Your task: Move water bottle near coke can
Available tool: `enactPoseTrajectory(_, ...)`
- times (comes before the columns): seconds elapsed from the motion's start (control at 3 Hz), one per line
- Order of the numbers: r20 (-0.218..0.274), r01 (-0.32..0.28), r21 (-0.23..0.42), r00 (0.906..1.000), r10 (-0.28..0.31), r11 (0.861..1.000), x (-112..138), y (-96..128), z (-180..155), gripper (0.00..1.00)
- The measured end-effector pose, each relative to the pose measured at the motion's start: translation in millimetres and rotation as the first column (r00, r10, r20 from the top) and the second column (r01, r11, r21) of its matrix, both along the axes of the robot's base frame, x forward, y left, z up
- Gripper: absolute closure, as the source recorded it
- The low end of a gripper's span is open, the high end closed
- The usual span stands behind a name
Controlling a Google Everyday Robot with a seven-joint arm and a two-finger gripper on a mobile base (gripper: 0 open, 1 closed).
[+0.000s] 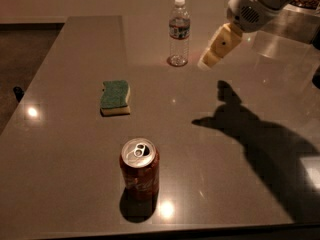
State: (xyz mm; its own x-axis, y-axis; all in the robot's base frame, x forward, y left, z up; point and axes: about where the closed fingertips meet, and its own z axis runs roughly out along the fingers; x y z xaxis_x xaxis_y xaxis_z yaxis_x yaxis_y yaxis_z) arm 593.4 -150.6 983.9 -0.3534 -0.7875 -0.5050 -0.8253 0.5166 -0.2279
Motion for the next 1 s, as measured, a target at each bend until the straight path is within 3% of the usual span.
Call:
enactPoseTrajectory(0.33,0.059,0.089,0.078,0.9939,-0.094,0.993,45.3,10.9,-0.6,0.0)
enactPoseTrajectory(0.67,0.086,0.167,0.172,0.9791,-0.184,0.971,95.5,17.9,-2.2,0.0)
enactPoseTrajectory(1.0,0.078,0.208,0.242,0.9693,-0.233,0.948,135.6,30.2,-7.5,0.0)
